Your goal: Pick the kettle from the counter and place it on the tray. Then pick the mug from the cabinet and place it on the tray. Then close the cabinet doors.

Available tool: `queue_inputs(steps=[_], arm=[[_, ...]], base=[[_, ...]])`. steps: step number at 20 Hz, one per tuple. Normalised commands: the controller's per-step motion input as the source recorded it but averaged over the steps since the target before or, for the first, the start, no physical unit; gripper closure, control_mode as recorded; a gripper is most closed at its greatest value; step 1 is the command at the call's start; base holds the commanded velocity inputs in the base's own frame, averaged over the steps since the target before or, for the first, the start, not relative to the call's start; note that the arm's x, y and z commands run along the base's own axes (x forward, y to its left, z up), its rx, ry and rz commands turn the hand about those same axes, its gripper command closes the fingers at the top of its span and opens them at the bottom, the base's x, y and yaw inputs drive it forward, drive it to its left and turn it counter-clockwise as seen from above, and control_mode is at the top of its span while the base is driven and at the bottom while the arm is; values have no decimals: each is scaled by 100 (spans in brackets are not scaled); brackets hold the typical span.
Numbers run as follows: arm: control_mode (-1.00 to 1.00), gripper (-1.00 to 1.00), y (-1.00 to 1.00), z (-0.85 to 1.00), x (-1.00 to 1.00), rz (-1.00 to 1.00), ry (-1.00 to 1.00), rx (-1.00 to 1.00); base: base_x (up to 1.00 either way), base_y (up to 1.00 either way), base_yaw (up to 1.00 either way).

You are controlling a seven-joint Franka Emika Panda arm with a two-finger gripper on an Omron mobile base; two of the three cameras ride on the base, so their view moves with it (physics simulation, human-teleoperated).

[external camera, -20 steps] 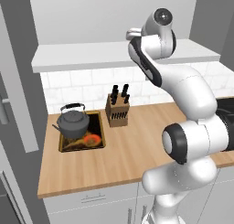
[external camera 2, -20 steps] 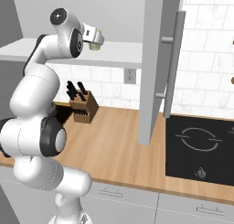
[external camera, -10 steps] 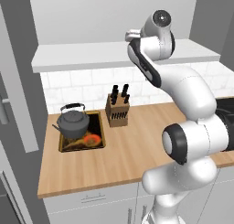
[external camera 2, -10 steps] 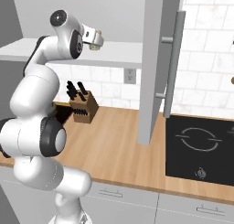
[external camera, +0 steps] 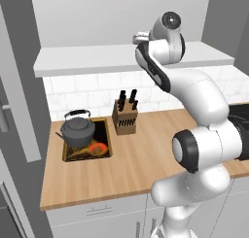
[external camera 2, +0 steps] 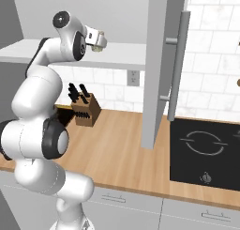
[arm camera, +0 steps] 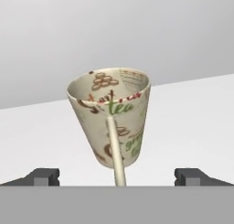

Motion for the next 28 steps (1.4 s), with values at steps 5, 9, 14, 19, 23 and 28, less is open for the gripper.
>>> queue_inputs(steps=[5,9,14,19,23,28], arm=[[-100,-100,0,-3,16,0,0,0],[-100,-100,0,0,9,0,0,0],[-100,-100,0,0,1,0,-1,0],[-100,100,0,0,0,0,-2,0],[-100,100,0,-2,3,0,-3,0],[-100,100,0,-8,16,0,0,0]], base=[[0,0,0],[0,0,0],[0,0,0],[0,0,0],[0,0,0],[0,0,0]])
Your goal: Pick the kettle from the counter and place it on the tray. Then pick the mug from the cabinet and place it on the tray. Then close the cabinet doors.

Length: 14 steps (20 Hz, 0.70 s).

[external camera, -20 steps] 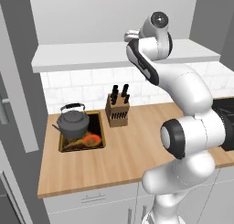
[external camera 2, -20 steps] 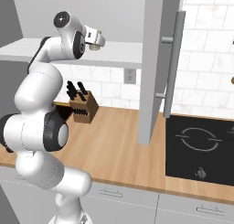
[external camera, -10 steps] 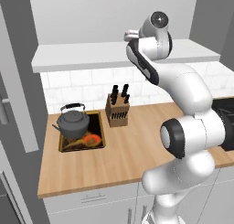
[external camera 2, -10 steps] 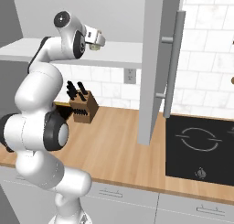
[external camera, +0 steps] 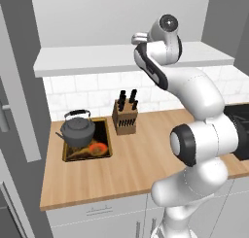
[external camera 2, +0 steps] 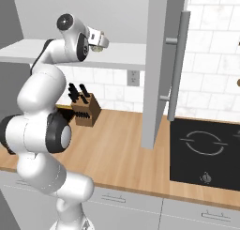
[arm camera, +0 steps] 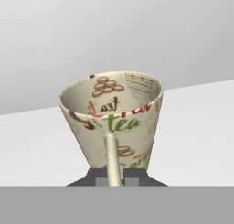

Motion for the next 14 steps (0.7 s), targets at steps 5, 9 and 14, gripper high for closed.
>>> queue_inputs(steps=[5,9,14], arm=[[-100,100,0,-9,6,0,0,0],[-100,100,6,4,-33,10,0,1],[-100,100,5,4,-86,19,0,3]], base=[[0,0,0],[0,0,0],[0,0,0]])
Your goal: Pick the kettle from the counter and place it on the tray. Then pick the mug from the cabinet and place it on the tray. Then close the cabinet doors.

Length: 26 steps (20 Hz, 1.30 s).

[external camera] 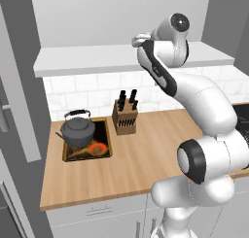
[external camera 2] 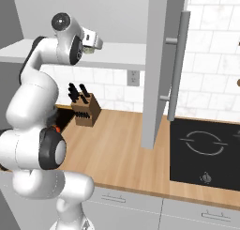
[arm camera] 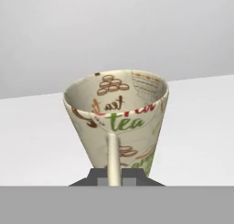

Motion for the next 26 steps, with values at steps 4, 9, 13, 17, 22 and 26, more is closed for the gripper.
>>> queue_inputs(steps=[4,9,13,17,22,26], arm=[[-100,100,3,1,-97,27,0,1],[-100,100,5,0,-98,33,-3,0],[-100,100,18,0,-97,41,0,4],[-100,100,31,-3,-98,44,0,3],[-100,100,44,-41,-64,44,1,2],[-100,100,66,-80,-10,34,4,-1]], base=[[0,0,0],[0,0,0],[0,0,0],[0,0,0],[0,0,0],[0,0,0]])
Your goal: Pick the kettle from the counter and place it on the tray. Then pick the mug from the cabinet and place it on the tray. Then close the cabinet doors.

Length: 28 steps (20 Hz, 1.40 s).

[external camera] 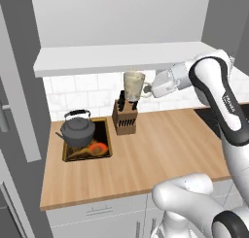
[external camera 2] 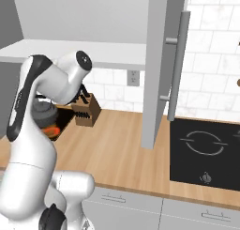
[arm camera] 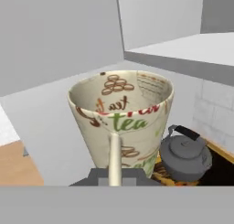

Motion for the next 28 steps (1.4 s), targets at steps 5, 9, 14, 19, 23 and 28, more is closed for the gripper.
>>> queue_inputs(steps=[5,9,14,19,23,28], arm=[[-100,100,75,-96,30,9,0,-5],[-100,100,45,-97,45,26,6,0],[-100,100,43,-94,67,16,12,0],[-100,100,34,-88,70,6,12,-4],[-100,100,28,-66,51,0,0,-12],[-100,100,15,-53,42,0,0,-13]], base=[[0,0,0],[0,0,0],[0,0,0],[0,0,0],[0,0,0],[0,0,0]])
